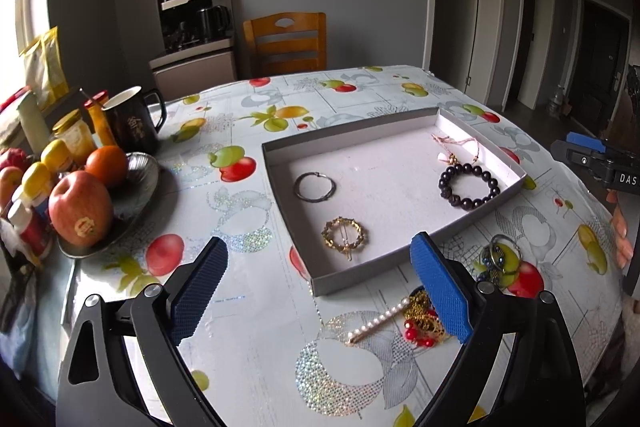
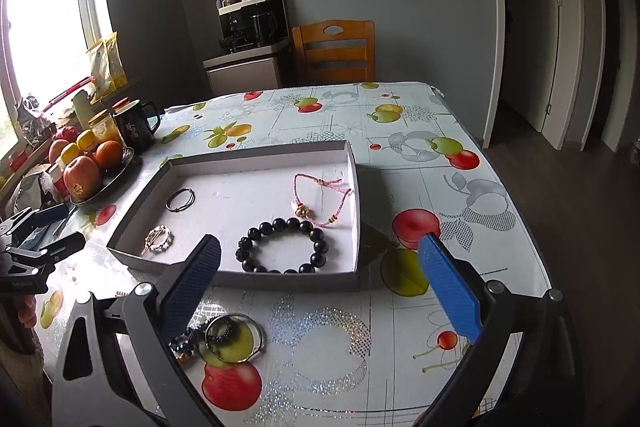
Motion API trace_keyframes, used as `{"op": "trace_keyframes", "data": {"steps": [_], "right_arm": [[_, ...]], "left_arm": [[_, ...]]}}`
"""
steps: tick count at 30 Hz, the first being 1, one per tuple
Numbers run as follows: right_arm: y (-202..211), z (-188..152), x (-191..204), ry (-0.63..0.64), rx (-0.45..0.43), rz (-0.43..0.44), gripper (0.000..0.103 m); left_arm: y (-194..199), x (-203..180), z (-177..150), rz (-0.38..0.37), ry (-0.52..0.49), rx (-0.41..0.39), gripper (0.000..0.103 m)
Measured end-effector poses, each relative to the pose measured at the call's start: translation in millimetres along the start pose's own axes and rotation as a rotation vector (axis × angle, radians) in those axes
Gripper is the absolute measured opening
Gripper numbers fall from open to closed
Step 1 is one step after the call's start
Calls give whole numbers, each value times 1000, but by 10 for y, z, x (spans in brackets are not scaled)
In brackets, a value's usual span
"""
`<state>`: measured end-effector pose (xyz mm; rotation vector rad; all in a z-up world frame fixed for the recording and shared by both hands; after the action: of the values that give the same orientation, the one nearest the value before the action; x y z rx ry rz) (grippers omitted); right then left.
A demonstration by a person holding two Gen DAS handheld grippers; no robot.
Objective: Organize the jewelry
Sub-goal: 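Withdraw both open grippers from the box toward the remaining jewelry, then grasp pearl bar hair clip with left gripper while right grasps silver wire bangle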
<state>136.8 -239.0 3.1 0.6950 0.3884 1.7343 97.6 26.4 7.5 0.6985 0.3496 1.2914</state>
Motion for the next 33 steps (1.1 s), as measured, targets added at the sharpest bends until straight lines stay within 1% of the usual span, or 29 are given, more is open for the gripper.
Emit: {"op": "trace_keyframes", "data": {"steps": [6, 9, 13, 18, 23, 26, 33], "right_arm": [[21, -286, 19, 36, 51, 6, 98], [-9, -442, 39, 48, 90, 12, 98], [-50, -589, 73, 50, 123, 26, 98], [-118, -731, 183, 85, 172, 53, 98], [-185, -871, 328, 144, 233, 85, 98], [-219, -935, 397, 184, 248, 85, 98], [-244, -993, 476, 227, 253, 82, 97]], "left_arm": [[-13, -56, -314, -18, -24, 56, 92], [-51, -89, -460, -23, -40, 86, 92], [-110, -118, -587, -42, -30, 113, 92], [-166, -131, -636, -64, -25, 131, 92], [-231, -145, -676, -64, -21, 157, 92], [-261, -144, -687, -68, -17, 170, 92], [-336, -161, -723, -64, -27, 207, 92]]}}
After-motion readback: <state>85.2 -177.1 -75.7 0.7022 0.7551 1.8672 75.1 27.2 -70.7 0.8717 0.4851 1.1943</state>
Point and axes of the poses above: each gripper's, at about its wrist camera, not at the fingertips, and y roughly against the way its jaws point, x to its left, z to its top, the point moved 8 cm from there along -y, roughly the way its jaws point, and after that the axes turned 7 degrees about -y, right-handed, at the moved point
